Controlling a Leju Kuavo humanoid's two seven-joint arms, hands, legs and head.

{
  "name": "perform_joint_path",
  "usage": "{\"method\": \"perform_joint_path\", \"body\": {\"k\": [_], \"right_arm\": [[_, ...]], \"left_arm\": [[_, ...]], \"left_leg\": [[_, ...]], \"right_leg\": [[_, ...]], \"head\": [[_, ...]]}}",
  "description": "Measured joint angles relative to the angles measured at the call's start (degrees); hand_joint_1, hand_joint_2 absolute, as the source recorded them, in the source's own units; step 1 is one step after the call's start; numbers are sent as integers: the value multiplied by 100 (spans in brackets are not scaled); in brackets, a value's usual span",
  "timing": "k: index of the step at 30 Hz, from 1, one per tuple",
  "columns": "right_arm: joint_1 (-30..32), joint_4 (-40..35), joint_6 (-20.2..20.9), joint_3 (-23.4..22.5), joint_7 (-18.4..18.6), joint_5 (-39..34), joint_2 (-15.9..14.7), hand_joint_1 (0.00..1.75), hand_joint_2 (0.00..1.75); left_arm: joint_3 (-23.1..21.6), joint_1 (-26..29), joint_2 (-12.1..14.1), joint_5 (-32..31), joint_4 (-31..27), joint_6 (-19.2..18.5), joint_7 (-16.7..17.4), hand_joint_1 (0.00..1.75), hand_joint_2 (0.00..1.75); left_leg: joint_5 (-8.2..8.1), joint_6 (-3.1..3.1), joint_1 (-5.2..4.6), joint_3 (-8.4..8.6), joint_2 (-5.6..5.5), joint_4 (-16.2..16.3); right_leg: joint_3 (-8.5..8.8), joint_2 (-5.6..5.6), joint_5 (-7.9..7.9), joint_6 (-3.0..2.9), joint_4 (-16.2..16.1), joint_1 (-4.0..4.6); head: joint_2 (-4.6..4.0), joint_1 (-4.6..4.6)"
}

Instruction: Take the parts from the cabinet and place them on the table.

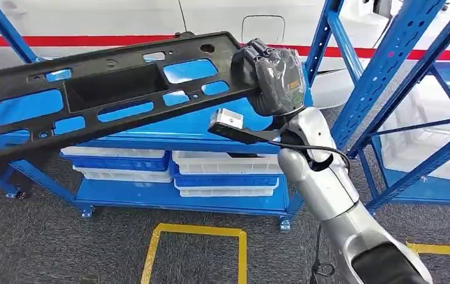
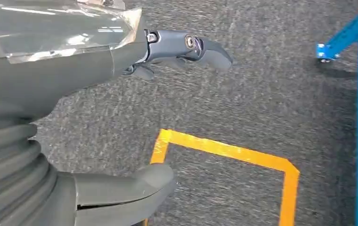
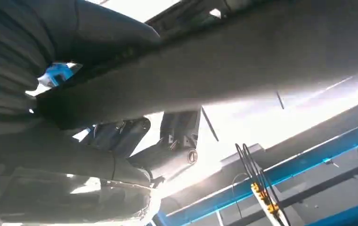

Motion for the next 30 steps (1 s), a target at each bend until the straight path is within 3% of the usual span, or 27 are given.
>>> {"method": "perform_joint_path", "body": {"k": [1, 2, 3, 6, 7, 9, 10, 11, 12, 13, 14, 15, 16, 18, 20, 21, 22, 23, 24, 25, 26, 27, 28, 30], "right_arm": [[1, -4, 0, 0, -2, -48, 0, 175, 175], [5, -15, 0, -2, -7, -76, 0, 175, 175], [0, -24, 0, -7, -7, -96, -7, 175, 175], [75, -26, -2, -15, -7, -188, -9, 175, 175], [123, -26, -6, -37, -9, -233, -28, 175, 175], [200, -26, -18, -70, -22, -306, -55, 175, 175], [245, -26, -26, -89, -28, -323, -70, 175, 175], [296, -24, -39, -109, -35, -341, -85, 175, 175], [369, -24, -48, -127, -35, -365, -98, 175, 175], [445, -24, -55, -160, -37, -384, -112, 175, 175], [502, -26, -61, -181, -37, -398, -114, 175, 175], [544, -26, -70, -197, -39, -398, -116, 175, 175], [576, -26, -76, -212, -44, -397, -122, 175, 175], [631, -83, -87, -254, -55, -393, -125, 175, 175], [735, -111, -107, -317, -61, -393, -129, 175, 175], [771, -111, -107, -337, -61, -393, -131, 175, 175], [801, -114, -107, -345, -59, -393, -133, 175, 175], [811, -111, -109, -352, -55, -395, -133, 175, 175], [818, -116, -111, -358, -52, -395, -131, 175, 175], [840, -131, -116, -374, -52, -395, -125, 175, 175], [869, -140, -116, -393, -52, -395, -120, 175, 175], [896, -142, -116, -409, -52, -395, -118, 175, 175], [927, -142, -116, -426, -52, -395, -118, 175, 175], [955, -142, -116, -446, -52, -395, -118, 175, 175]], "left_arm": [[0, -4, 2, 2, 0, 0, -2, 0, 175], [0, -18, 11, 0, 0, -2, -4, 0, 175], [0, -26, 11, 2, 0, -2, -4, 0, 175], [0, -22, 13, 2, 4, 0, -4, 0, 175], [0, -20, 4, 13, 11, 11, 2, 0, 175], [2, -24, 13, 15, 13, 15, 7, 0, 175], [4, -22, 13, 13, 13, 15, 7, 0, 175], [4, -23, 11, 9, 13, 15, 9, 0, 175], [4, -22, 9, 7, 13, 13, 18, 0, 175], [4, -21, 4, -2, 13, 13, 28, 0, 175], [4, -22, 0, -9, 13, 5, 44, 0, 175], [4, -22, -7, -13, 13, 2, 55, 0, 175], [4, -23, -7, -26, 13, 0, 70, 0, 175], [-2, -41, -11, -70, 11, 2, 101, 0, 175], [-13, -48, -26, -122, 11, 13, 133, 0, 175], [-15, -48, -33, -122, 11, 11, 151, 0, 175], [-15, -41, -35, -125, 11, 13, 157, 0, 175], [-15, -44, -13, -129, 11, 15, 164, 0, 175], [-22, -44, -26, -129, 13, 15, 168, 0, 175], [-30, -44, -28, -129, 13, 15, 175, 0, 175], [-37, -45, -33, -131, 13, 13, 179, 0, 175], [-39, -45, -35, -131, 13, 13, 181, 0, 175], [-39, -45, -39, -131, 13, 13, 181, 0, 175], [-42, -48, -44, -131, 13, 13, 181, 0, 175]], "left_leg": [[64, 29, 0, 379, -1, -494], [-122, 57, -18, 692, -5, -970], [-165, 86, -42, 813, -14, -1193], [-65, 219, -109, 731, -10, -1211], [41, 298, -46, 697, 20, -1282], [174, 397, -71, 531, 31, -1279], [245, 403, -80, 442, 30, -1279], [305, 405, -83, 356, 29, -1276], [377, 404, -84, 264, 29, -1273], [448, 396, -84, 166, 28, -1272], [515, 383, -84, 80, 28, -1264], [575, 363, -84, 2, 28, -1259], [634, 341, -84, -73, 29, -1243], [718, 287, -121, -176, 26, -1172], [839, 233, -103, -171, 33, -1209], [896, 192, -95, -177, 30, -1228], [950, 150, -113, -196, 15, -1235], [814, 124, -70, -261, 7, -1192], [453, 86, -70, -357, -5, -974], [27, 51, -51, -470, 0, -545], [-290, 25, -35, -590, 1, -38], [-437, 5, -23, -667, 1, 384], [-402, -4, -12, -663, 2, 639], [-61, 8, -5, -323, 2, 435]], "right_leg": [[-31, 3, 28, 20, 12, 2], [-54, 7, 57, 61, 19, 22], [-72, -6, 103, 96, 23, 35], [-100, -28, 240, 220, -30, 12], [-149, -27, 187, 242, 23, 25], [-390, 14, -368, 132, 513, 22], [-518, 14, -665, 97, 977, 21], [-620, 16, -856, 95, 1396, 20], [-670, 17, -936, 136, 1742, 21], [-603, 17, -859, 200, 1841, 21], [-419, 17, -680, 274, 1682, 21], [-150, 16, -508, 323, 1341, 17], [216, 15, -406, 330, 838, 15], [901, 17, -662, 231, -168, 64], [772, 42, -641, 198, -158, 81], [744, 40, -612, 155, -114, 102], [703, 32, -546, 91, -137, 40], [651, 5, -462, 40, -136, -41], [607, 7, -389, -6, -131, -25], [513, 5, -300, -42, -126, -18], [412, 5, -222, -46, -122, -4], [320, 5, -150, -45, -119, 9], [226, 5, -80, -37, -114, 13], [35, 7, 53, -16, -95, 14]], "head": [[0, -2], [0, -2], [0, 17], [0, 13], [0, 13], [0, 26], [0, 31], [0, 26], [0, 28], [0, 28], [0, 28], [0, 26], [0, 28], [0, 31], [0, 18], [0, 13], [0, 11], [0, 17], [0, 7], [0, -5], [0, -4], [0, -7], [0, -7], [0, -7]]}}
